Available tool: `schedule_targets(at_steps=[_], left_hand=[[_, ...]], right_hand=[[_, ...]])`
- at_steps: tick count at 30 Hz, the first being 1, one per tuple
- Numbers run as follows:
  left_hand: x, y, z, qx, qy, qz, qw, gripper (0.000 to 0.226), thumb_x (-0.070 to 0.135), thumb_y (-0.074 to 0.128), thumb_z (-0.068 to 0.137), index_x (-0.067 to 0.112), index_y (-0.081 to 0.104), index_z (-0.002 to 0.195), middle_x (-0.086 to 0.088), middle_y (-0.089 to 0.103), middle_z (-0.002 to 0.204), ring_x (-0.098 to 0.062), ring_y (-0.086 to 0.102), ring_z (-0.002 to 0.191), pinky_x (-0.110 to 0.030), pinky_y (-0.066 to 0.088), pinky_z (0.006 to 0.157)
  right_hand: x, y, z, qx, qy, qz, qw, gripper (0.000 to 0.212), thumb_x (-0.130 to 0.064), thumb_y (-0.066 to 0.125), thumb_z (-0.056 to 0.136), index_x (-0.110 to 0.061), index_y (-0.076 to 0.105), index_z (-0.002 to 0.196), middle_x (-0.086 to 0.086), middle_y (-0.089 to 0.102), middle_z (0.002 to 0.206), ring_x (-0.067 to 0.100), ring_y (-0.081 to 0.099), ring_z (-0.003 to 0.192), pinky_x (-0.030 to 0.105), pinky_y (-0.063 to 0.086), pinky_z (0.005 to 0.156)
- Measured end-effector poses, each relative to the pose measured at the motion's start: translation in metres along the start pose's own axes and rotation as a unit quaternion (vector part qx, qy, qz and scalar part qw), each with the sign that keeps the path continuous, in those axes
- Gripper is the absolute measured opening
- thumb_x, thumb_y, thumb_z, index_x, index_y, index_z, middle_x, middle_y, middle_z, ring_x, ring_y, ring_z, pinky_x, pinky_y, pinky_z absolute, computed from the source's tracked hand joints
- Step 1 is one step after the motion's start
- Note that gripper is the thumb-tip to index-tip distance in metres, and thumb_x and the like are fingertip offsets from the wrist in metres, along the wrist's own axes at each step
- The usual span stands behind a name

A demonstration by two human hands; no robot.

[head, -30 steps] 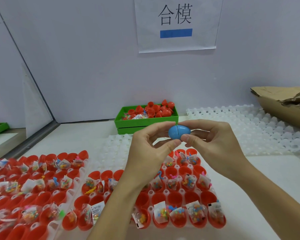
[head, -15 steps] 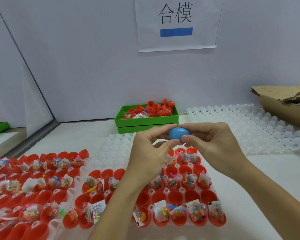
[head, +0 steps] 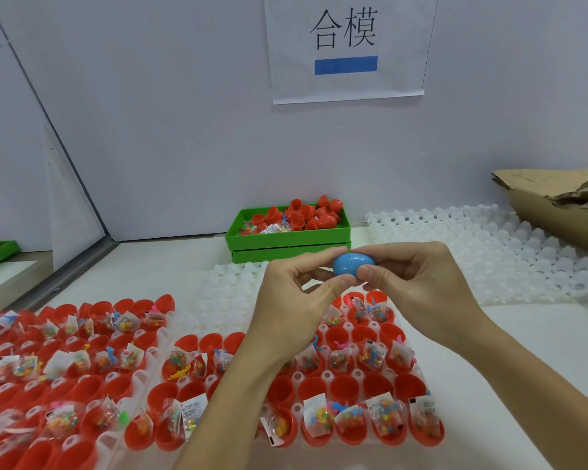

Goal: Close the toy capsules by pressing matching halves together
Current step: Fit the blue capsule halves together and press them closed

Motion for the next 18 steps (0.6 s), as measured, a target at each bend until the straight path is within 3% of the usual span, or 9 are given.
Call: schedule_targets(at_steps=[3,5,8,11,14,18], left_hand=[[-0.002,-0.001,0.001,0.009,-0.005,0.023,1.000,0.034,0.010,0.077,0.082,0.036,0.072,0.103,0.013,0.075,0.091,-0.007,0.070,0.087,-0.015,0.055,0.073],[-0.005,-0.001,0.001,0.024,-0.013,0.031,0.999,0.031,0.008,0.078,0.081,0.027,0.075,0.105,0.010,0.076,0.091,-0.006,0.070,0.087,-0.016,0.056,0.075],[-0.007,0.001,-0.001,0.043,-0.017,0.029,0.999,0.029,-0.003,0.076,0.079,0.013,0.077,0.103,0.008,0.074,0.088,-0.001,0.070,0.076,-0.008,0.051,0.059],[-0.005,0.001,-0.001,0.053,-0.006,0.032,0.998,0.028,-0.008,0.075,0.077,0.009,0.078,0.099,0.010,0.072,0.082,0.002,0.068,0.072,-0.007,0.049,0.054],[-0.004,0.000,-0.001,0.057,0.005,0.032,0.998,0.029,-0.011,0.073,0.077,0.006,0.077,0.100,0.007,0.071,0.078,0.000,0.067,0.068,-0.009,0.049,0.052],[0.000,0.002,-0.001,0.057,0.028,0.065,0.996,0.030,-0.013,0.071,0.078,0.004,0.076,0.103,0.013,0.066,0.072,0.001,0.062,0.063,-0.009,0.047,0.054]], right_hand=[[0.001,0.000,0.000,-0.003,0.006,-0.007,1.000,0.033,-0.006,0.073,0.081,-0.036,0.070,0.093,-0.026,0.073,0.081,0.002,0.072,0.080,0.010,0.054,0.069],[0.003,0.000,-0.001,-0.005,0.009,-0.010,1.000,0.032,-0.005,0.073,0.082,-0.034,0.072,0.094,-0.021,0.075,0.084,0.004,0.073,0.081,0.013,0.055,0.071],[0.009,0.000,-0.001,-0.004,0.018,-0.018,1.000,0.029,0.000,0.074,0.081,-0.024,0.075,0.098,-0.010,0.077,0.087,0.008,0.074,0.081,0.018,0.058,0.074],[0.011,0.002,-0.002,0.000,0.016,-0.029,0.999,0.026,0.003,0.071,0.083,-0.016,0.077,0.101,-0.010,0.076,0.088,0.009,0.073,0.082,0.018,0.057,0.074],[0.010,0.005,-0.003,0.001,0.015,-0.021,1.000,0.030,0.006,0.068,0.084,-0.018,0.075,0.102,-0.008,0.076,0.085,0.011,0.072,0.077,0.018,0.057,0.068],[0.011,0.005,-0.002,0.000,0.021,0.014,1.000,0.033,0.014,0.065,0.084,-0.013,0.075,0.100,0.010,0.073,0.079,0.023,0.071,0.064,0.032,0.061,0.058]])
Point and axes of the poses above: each hand's wrist, its own z-axis towards the middle knuckle, its own y-axis out of the palm, x = y × z, the point moved 8 cm from there along z, towards the middle knuckle
